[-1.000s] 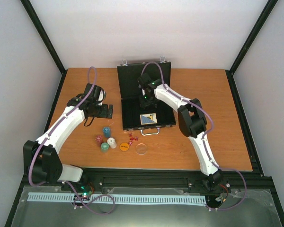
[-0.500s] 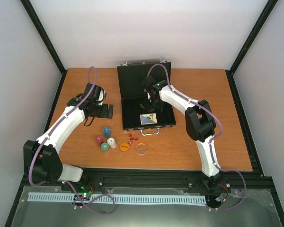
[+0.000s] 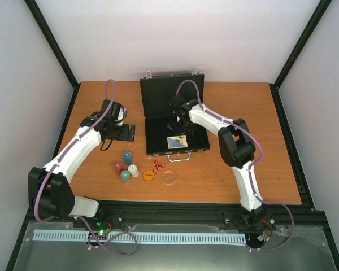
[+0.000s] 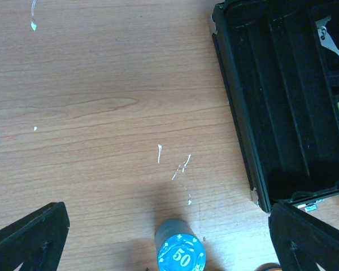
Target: Pack up texas hold em set
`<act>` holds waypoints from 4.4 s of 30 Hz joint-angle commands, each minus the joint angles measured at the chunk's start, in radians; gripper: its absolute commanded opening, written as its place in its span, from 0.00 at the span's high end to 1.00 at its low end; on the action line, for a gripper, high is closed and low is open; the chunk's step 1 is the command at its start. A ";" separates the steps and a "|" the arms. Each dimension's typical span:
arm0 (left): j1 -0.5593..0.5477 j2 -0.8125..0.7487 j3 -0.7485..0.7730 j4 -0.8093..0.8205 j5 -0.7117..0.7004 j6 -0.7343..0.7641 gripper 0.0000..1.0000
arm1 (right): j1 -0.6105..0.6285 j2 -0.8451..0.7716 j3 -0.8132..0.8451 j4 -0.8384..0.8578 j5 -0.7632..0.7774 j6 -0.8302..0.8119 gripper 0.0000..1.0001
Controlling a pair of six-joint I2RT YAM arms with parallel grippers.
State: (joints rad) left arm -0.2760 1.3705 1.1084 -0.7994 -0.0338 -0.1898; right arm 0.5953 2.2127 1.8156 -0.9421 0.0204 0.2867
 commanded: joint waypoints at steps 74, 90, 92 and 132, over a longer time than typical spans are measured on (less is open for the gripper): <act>-0.003 -0.126 -0.031 -0.012 -0.025 -0.023 0.00 | 0.350 -0.218 -0.375 0.157 -0.135 -0.186 0.43; -0.003 -0.097 -0.019 -0.008 -0.032 -0.017 0.00 | 0.350 -0.143 -0.363 0.193 -0.092 -0.227 0.47; -0.003 -0.095 -0.019 -0.006 -0.033 -0.017 0.00 | 0.349 -0.137 -0.359 0.190 -0.088 -0.231 0.60; -0.003 -0.045 0.001 -0.014 -0.037 -0.014 0.00 | 0.063 -0.017 -0.018 0.101 0.116 -0.044 0.94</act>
State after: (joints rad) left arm -0.2760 1.3201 1.0740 -0.8085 -0.0620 -0.2043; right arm 0.6636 2.1796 1.7641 -0.8742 0.1398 0.2348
